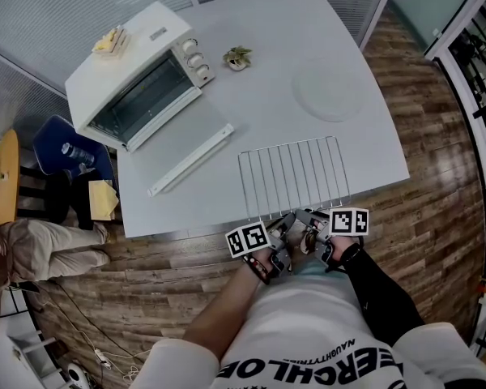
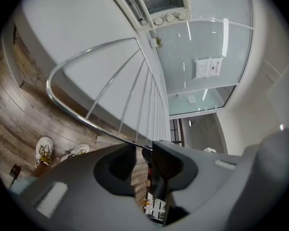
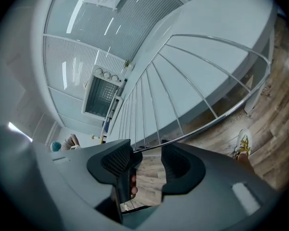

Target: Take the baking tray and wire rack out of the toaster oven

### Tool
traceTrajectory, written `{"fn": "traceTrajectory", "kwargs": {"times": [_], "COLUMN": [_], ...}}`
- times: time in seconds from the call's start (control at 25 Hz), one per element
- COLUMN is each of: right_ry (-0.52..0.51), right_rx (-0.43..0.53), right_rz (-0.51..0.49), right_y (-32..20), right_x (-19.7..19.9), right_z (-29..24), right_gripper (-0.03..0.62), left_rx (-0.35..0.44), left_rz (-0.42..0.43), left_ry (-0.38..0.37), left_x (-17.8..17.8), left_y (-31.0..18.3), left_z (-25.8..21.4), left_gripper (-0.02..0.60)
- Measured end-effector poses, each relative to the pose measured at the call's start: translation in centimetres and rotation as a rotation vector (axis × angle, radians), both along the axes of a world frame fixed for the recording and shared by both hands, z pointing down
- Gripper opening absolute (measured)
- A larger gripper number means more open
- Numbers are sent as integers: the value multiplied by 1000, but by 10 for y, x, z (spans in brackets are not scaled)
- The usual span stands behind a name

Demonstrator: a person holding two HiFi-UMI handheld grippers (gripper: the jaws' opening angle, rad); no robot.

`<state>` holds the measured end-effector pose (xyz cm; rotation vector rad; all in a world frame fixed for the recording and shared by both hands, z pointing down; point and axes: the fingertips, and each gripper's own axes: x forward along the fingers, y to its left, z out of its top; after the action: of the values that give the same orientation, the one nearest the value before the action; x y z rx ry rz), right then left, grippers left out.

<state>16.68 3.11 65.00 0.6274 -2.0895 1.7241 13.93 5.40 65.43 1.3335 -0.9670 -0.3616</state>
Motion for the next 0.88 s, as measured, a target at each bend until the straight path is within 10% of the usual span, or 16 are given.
{"fn": "traceTrajectory", "kwargs": {"times": [0.88], "right_ry": [-5], "right_rx": [110], "right_rz": [28], "right_y": [10], "right_x": [20], "right_z": [-29], "right_gripper": [218], "left_rx": [93], "left_rz": [130], "left_ry": [-154], "left_x": [-11], "left_y": [13], "left_z": [-28], "left_gripper": [114]}}
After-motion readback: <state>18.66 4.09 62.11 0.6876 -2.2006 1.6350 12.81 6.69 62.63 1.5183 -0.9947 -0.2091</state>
